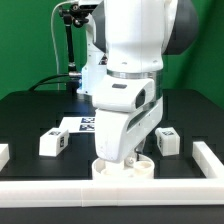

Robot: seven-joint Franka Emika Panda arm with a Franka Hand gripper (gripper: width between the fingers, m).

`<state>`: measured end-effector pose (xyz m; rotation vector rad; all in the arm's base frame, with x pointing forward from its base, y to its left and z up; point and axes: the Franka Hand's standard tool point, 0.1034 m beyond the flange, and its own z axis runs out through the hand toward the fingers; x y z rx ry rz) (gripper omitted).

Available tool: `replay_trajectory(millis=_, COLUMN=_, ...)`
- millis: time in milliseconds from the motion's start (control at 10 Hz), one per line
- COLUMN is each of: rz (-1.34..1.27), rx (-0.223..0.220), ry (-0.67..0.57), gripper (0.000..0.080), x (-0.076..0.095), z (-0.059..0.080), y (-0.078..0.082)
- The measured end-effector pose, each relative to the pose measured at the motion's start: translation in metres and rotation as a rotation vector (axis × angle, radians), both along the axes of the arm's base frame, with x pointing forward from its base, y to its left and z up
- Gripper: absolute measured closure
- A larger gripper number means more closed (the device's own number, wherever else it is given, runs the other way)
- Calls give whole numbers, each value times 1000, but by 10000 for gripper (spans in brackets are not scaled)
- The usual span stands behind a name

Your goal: Assemble stool

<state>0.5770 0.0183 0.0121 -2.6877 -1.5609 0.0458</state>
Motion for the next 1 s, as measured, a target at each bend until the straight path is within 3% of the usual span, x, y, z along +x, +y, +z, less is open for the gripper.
replay_trajectory(millis=300, rz=-3, rx=-2, ry=1, gripper=769, x=0, z=0, y=4)
replay_trajectory(millis=700, rz=58, rx=9, ry=27, gripper=768, x=3, z=0, y=58)
replay_trajectory(millis=1000, rz=67, rx=9, ry=35, gripper=768, x=4, z=1, y=74)
